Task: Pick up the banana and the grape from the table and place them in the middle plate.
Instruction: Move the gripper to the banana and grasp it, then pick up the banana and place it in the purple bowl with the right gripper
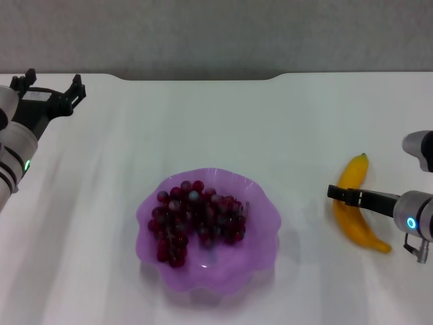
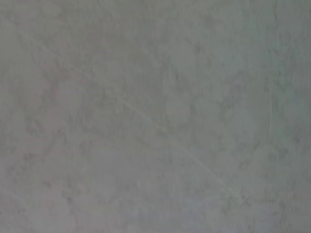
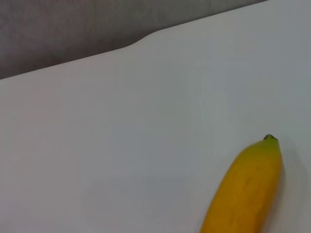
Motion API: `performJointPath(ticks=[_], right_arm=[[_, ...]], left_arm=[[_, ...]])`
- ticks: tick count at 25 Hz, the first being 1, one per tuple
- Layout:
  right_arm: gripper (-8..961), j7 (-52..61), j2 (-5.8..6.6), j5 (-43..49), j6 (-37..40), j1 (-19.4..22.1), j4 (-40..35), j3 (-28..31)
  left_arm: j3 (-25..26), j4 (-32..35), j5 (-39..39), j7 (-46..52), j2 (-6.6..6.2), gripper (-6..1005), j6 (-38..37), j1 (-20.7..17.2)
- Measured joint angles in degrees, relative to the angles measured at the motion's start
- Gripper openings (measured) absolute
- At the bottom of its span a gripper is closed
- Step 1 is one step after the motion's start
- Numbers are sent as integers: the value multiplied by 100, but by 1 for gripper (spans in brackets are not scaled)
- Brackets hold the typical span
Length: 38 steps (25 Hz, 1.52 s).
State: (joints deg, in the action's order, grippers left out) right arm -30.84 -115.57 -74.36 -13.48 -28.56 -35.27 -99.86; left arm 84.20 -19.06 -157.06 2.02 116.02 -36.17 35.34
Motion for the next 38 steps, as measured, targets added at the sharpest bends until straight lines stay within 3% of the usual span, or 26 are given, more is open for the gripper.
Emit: performJointPath(ticks=[13,18,32,38], right_arm=[[861,-20,0,0,126,-199,199,-453],[812,-24,0,0,150,-201,151,-553],[525,127,11,-7,533,-51,20,-813],[479,7,25,46,615,-56,-16,-917]], left_arm=[[-8,-7,0,-71,-6,890,30,5],[-9,-10,0,-73,-9,891,32,-10],[6,-9,0,-70,-9,890,31,-45],[40,-9,0,-70,-9,891,31,-55]])
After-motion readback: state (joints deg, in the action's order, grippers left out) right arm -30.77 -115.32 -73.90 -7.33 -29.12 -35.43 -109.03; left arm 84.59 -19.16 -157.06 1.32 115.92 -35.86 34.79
